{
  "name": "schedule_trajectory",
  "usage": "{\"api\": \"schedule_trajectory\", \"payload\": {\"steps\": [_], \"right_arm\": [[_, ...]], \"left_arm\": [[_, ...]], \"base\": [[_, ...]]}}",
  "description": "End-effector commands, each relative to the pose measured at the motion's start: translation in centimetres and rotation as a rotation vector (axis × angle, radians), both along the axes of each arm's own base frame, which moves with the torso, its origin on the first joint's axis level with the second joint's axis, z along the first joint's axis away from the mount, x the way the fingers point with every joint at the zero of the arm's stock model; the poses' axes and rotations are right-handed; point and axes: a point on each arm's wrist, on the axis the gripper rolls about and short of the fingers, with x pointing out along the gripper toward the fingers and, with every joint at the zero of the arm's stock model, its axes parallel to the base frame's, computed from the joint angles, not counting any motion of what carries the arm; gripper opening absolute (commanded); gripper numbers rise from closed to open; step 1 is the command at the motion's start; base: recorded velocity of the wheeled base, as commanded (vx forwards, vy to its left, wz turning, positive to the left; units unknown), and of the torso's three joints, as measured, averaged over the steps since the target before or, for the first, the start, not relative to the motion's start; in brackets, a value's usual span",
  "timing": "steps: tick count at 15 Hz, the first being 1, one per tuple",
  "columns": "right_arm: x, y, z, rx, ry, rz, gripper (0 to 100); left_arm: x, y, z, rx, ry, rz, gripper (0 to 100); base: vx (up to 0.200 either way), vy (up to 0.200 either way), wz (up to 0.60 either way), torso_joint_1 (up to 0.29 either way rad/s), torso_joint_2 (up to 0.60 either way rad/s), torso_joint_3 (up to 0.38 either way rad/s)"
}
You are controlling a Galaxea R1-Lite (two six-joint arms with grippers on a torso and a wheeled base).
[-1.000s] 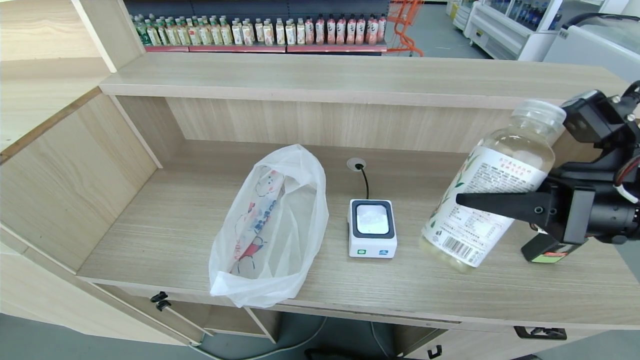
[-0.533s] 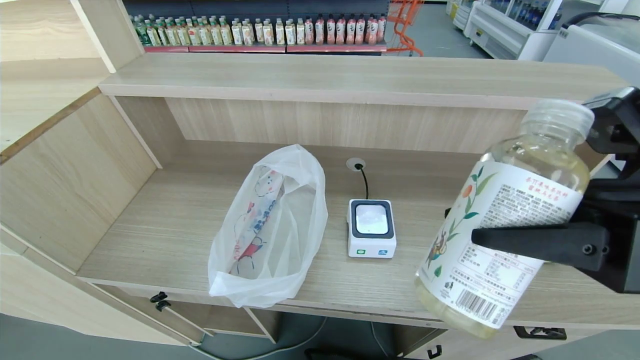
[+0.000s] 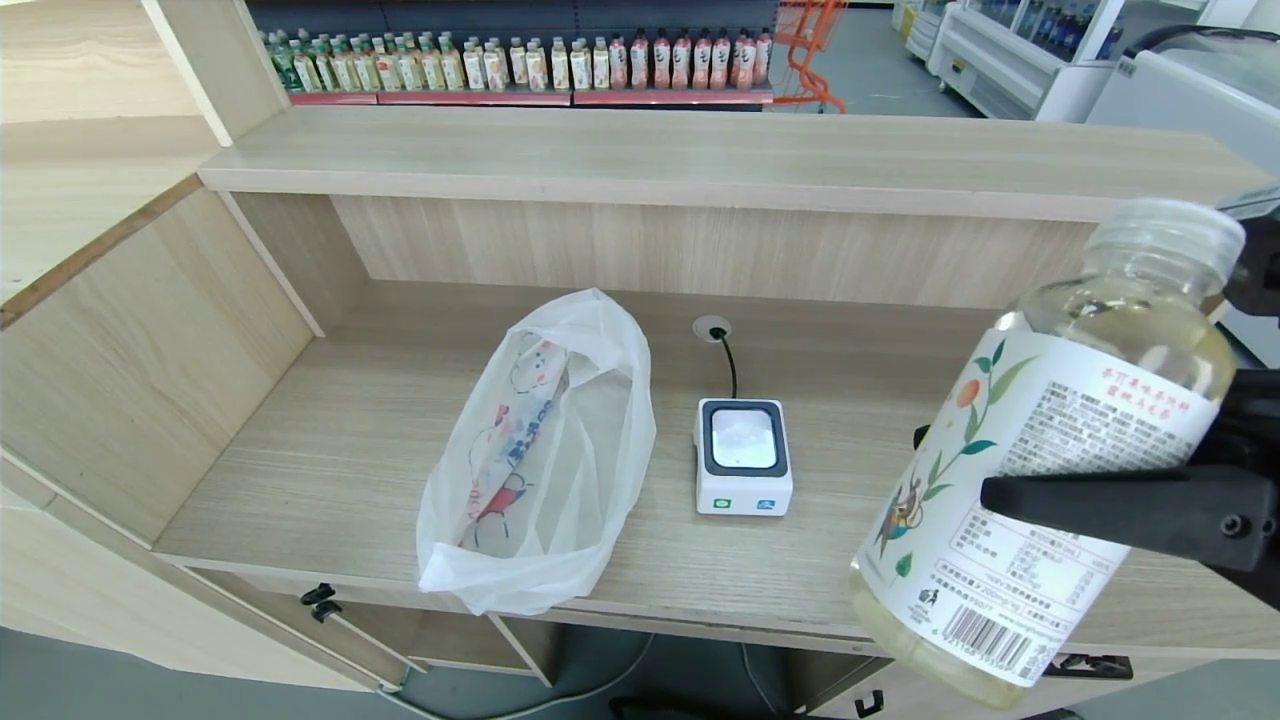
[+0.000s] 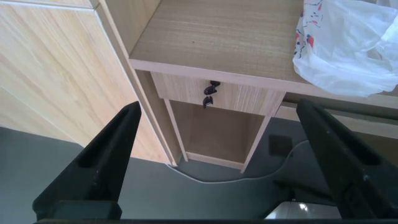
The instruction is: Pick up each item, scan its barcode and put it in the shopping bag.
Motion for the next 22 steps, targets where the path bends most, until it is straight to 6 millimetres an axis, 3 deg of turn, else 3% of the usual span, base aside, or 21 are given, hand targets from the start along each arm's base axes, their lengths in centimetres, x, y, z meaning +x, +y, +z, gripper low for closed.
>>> {"api": "schedule_trajectory", "payload": {"steps": [1,3,5,8,11,14,18,22], "right_arm": [[-0.1,0.0,0.1,0.002,-0.008,0.000,0],[-0.1,-0.2,0.2,0.001,-0.033,-0.010,0],[0.7,-1.0,-0.2,-0.050,-0.199,-0.070,0],[6.1,-3.0,-2.1,-0.259,-0.594,-0.198,0],[11.6,-2.5,-2.5,-0.335,-0.829,-0.195,0],[15.4,-1.0,-4.8,-0.311,-0.910,-0.147,0],[18.7,-0.4,-7.6,-0.303,-1.035,-0.054,0],[20.7,0.1,-9.6,-0.304,-1.090,-0.010,0]], "left_arm": [[0.0,0.0,0.0,0.000,0.001,0.001,100],[0.0,0.0,0.0,0.000,0.001,0.001,100],[0.0,0.0,0.0,0.000,0.001,0.001,100],[0.0,0.0,0.0,0.000,0.000,0.001,100],[0.0,0.0,0.0,0.000,0.000,0.001,100],[0.0,0.0,0.0,0.000,0.001,0.001,100],[0.0,0.0,0.0,0.000,0.000,0.001,100],[0.0,0.0,0.0,0.000,0.001,0.001,100]], "base": [[0.000,0.000,0.00,0.000,0.00,0.000],[0.000,0.000,0.00,0.000,0.00,0.000],[0.000,0.000,0.00,0.000,0.00,0.000],[0.000,0.000,0.00,0.000,0.00,0.000],[0.000,0.000,0.00,0.000,0.00,0.000],[0.000,0.000,0.00,0.000,0.00,0.000],[0.000,0.000,0.00,0.000,0.00,0.000],[0.000,0.000,0.00,0.000,0.00,0.000]]}}
